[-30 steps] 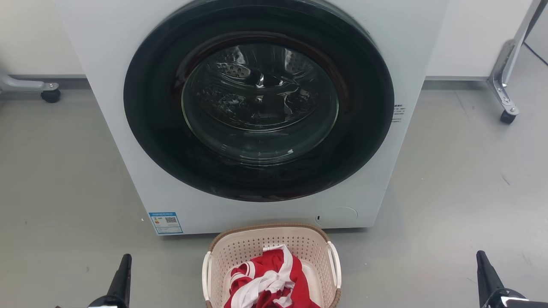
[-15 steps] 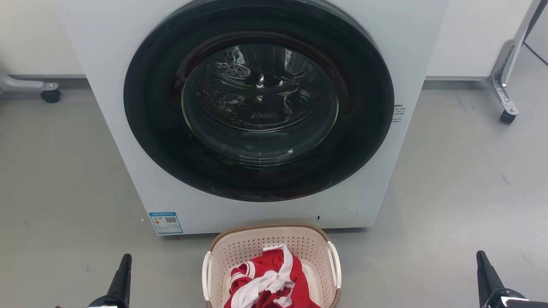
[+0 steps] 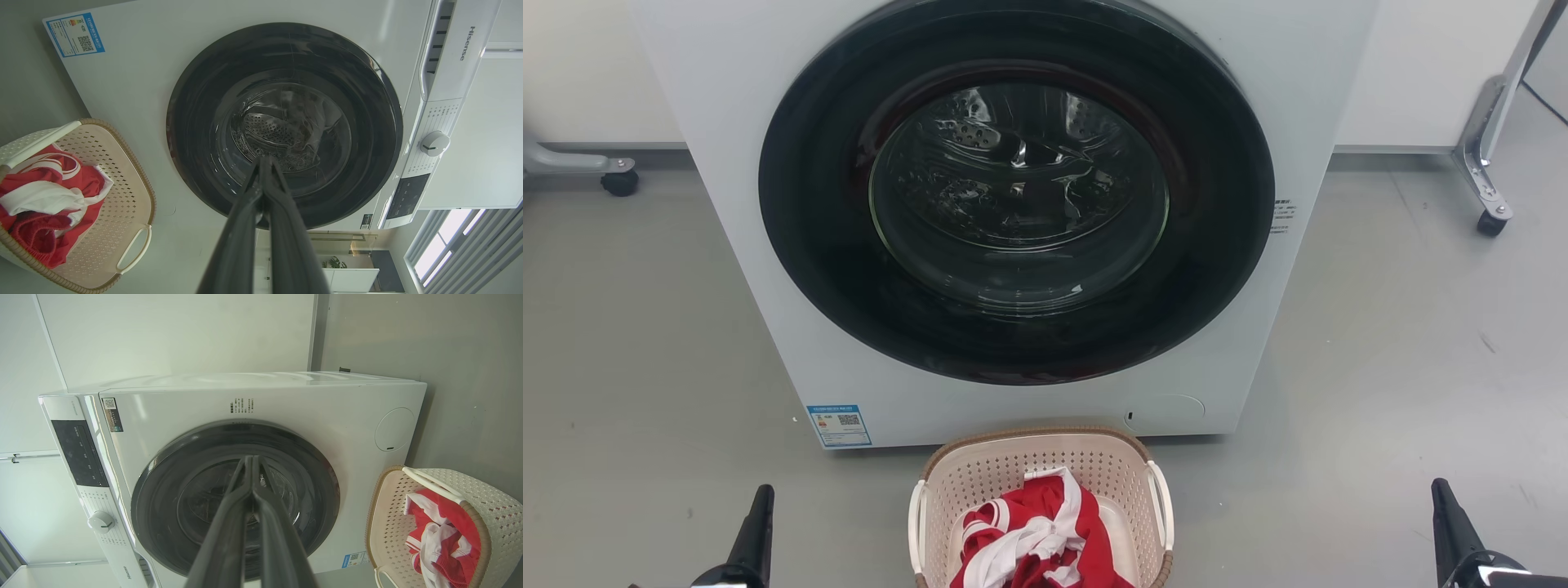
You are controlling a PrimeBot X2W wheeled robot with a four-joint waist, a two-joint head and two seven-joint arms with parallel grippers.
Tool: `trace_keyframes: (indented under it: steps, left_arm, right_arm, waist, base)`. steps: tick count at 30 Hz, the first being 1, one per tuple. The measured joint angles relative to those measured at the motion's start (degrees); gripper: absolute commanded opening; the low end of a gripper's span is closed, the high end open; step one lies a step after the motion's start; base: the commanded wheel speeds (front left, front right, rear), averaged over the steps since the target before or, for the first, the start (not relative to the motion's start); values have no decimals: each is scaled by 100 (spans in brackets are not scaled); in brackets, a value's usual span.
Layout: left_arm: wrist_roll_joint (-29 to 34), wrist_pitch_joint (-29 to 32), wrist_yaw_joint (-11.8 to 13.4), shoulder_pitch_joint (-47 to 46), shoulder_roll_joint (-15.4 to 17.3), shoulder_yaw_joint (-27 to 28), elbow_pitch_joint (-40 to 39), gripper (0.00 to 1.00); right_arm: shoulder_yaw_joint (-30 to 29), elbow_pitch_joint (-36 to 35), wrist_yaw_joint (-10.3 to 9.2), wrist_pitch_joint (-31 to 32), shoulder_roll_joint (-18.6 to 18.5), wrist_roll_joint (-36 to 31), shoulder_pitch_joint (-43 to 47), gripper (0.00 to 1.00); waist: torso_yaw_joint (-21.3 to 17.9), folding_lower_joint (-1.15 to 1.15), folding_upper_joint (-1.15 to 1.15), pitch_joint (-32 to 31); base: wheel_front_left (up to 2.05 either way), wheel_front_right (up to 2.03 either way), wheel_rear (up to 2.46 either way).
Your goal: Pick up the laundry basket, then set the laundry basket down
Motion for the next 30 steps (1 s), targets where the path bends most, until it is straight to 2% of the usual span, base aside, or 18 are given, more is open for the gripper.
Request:
trace_keyframes:
  steps: [30]
  left_arm:
    - [0, 0, 0, 0, 0, 0, -2, 0]
  right_arm:
    - [0, -2, 0, 0, 0, 0, 0, 0]
  waist:
    - [0, 0, 0, 0]
  base:
    - [0, 0, 0]
